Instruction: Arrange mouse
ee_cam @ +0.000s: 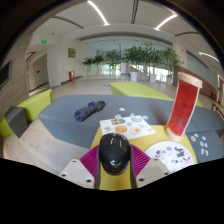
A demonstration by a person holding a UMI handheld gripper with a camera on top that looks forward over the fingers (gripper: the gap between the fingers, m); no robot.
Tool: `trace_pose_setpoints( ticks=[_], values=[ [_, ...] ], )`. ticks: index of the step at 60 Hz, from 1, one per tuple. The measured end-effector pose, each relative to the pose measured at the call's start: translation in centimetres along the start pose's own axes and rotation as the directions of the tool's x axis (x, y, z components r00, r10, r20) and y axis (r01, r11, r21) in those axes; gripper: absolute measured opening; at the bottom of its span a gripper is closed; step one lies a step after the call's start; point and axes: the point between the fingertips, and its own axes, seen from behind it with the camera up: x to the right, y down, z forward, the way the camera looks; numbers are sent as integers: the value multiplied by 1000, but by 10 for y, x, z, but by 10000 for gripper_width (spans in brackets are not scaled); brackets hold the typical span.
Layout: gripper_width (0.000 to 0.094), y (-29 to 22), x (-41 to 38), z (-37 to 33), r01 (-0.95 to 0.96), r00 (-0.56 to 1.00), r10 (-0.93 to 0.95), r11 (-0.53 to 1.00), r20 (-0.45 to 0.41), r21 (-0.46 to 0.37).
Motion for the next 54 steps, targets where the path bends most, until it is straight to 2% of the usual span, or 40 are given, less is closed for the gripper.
trace_pose_setpoints(
  ticks=[4,10,15,27,31,39,43,46,54],
  values=[
    [411,-40,45,-26,7,997,0,996,-81,85],
    [410,-53,112,-42,-32,988,47,995,-150,96],
    [407,-14,157,-34,-67,976,68,998,-209,8],
    [406,81,186,-8,-140,970,97,973,-222,-186],
    [412,84,187,-6,-141,971,102,975,-218,-170],
    [596,86,185,-15,-120,973,62,959,-222,-258],
    [863,76,173,-31,-102,980,56,964,-189,-246],
    [803,61,162,-51,-62,985,26,976,-169,-211],
    [839,46,127,-120,13,985,-39,988,-168,-154]
  ],
)
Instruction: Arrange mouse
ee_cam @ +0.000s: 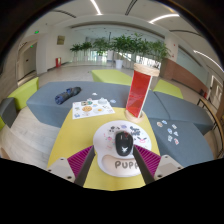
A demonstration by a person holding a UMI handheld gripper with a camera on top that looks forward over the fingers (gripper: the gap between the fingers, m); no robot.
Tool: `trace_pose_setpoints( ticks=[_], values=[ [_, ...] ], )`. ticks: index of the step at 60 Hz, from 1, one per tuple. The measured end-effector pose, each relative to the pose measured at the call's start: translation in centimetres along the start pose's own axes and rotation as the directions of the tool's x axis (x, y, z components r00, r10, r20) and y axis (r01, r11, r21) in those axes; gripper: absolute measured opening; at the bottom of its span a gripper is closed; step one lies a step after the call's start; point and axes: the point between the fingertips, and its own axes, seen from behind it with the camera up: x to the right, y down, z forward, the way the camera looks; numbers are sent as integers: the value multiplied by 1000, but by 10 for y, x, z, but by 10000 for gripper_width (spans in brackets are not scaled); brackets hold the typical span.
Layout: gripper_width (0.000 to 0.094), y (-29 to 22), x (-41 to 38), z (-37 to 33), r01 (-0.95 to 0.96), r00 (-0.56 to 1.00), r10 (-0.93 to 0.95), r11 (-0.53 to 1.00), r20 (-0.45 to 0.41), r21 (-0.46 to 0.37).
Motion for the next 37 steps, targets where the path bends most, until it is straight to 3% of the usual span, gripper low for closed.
trace_pose_setpoints(
  ticks=[7,15,27,37],
  values=[
    [834,8,-33,-54,27,1000,-27,998,16,57],
    [835,27,-66,-86,20,998,-23,997,54,68],
    [828,52,-94,-93,-24,990,14,997,142,67],
    [831,69,-72,-76,-20,994,14,998,105,53]
  ],
)
